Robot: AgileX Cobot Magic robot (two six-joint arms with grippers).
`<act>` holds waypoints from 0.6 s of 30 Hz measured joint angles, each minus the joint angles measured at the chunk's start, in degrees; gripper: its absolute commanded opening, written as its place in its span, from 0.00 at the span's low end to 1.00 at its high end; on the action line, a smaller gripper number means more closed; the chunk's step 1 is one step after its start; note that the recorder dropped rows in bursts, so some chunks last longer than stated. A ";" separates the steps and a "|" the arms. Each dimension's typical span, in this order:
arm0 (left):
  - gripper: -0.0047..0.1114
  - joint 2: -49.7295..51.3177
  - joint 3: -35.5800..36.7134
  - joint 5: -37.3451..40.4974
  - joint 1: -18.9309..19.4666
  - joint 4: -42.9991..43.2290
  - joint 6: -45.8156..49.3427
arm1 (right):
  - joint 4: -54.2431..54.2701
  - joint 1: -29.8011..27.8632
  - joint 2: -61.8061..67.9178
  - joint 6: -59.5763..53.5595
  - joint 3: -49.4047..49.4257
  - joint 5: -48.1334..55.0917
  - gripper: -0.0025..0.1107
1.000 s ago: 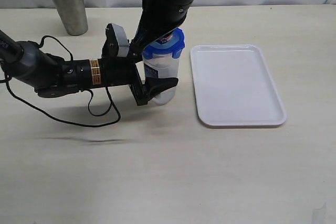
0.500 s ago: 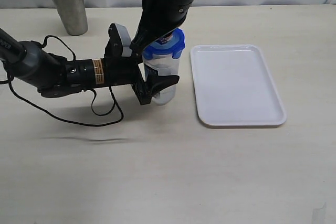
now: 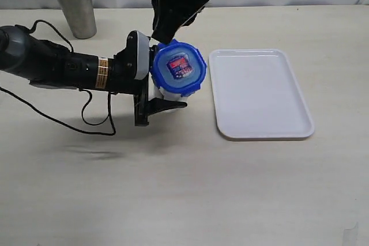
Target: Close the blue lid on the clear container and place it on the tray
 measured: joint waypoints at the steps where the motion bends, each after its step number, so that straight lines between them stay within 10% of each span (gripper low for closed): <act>1: 0.04 -0.10 0.00 -0.11 -0.03 1.31 1.46 | 1.56 0.00 -0.64 -3.37 0.06 1.41 0.40; 18: 0.04 -0.21 0.00 -1.86 0.12 6.92 10.03 | 1.17 0.00 1.82 -22.19 10.36 -2.73 0.42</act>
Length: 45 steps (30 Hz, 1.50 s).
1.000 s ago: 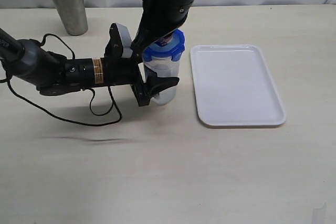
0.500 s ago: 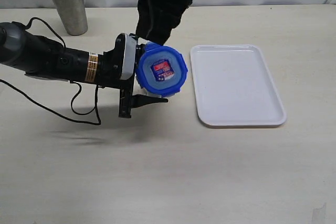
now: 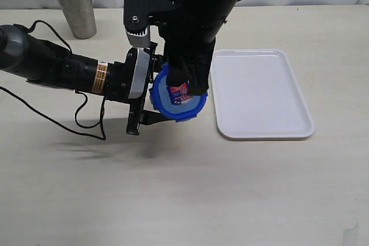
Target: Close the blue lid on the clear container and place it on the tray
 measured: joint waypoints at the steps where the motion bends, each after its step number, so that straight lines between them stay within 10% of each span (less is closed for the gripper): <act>1: 0.04 0.00 0.00 0.00 0.00 0.23 0.00 | 0.00 0.00 0.37 0.00 0.00 0.00 0.42; 45: 0.04 0.57 0.36 -2.24 0.00 -0.13 -0.05 | -0.18 0.00 3.02 2.92 -0.37 2.14 0.28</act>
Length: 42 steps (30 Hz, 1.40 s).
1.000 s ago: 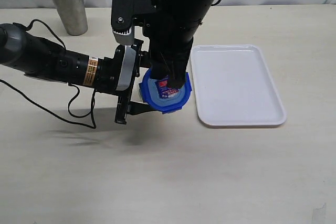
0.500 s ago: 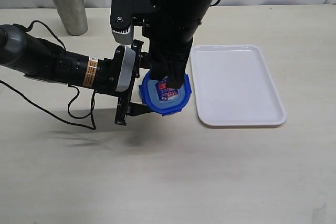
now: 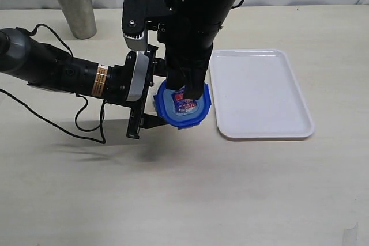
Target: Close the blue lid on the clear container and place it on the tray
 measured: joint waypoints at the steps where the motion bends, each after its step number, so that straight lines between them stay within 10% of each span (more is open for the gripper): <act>1: 0.04 0.00 0.00 -0.09 0.00 0.00 0.00 | 0.00 0.00 0.00 0.00 0.21 -0.13 0.27; 42: 0.04 0.17 0.22 -2.57 0.10 -10.58 -15.71 | -19.06 2.59 1.27 21.65 -7.17 -1.74 0.26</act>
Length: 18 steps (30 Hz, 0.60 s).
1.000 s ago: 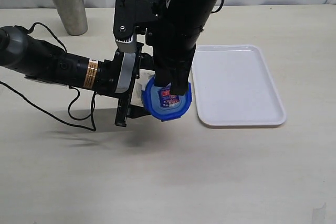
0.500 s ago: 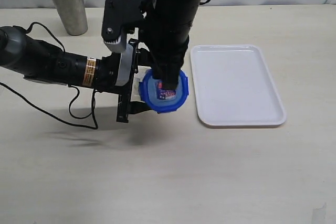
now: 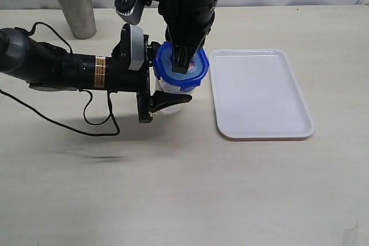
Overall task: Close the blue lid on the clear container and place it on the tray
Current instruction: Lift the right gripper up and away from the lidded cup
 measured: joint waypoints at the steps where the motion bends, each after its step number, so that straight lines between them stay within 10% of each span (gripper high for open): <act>1: 0.04 0.00 0.00 0.00 0.00 -0.39 -0.43 | 0.53 -0.47 -0.23 0.25 0.00 -0.14 0.26; 18: 0.04 2.83 0.00 -3.57 0.00 -7.93 -1.68 | 13.83 -12.44 -6.40 16.40 1.69 -6.70 0.20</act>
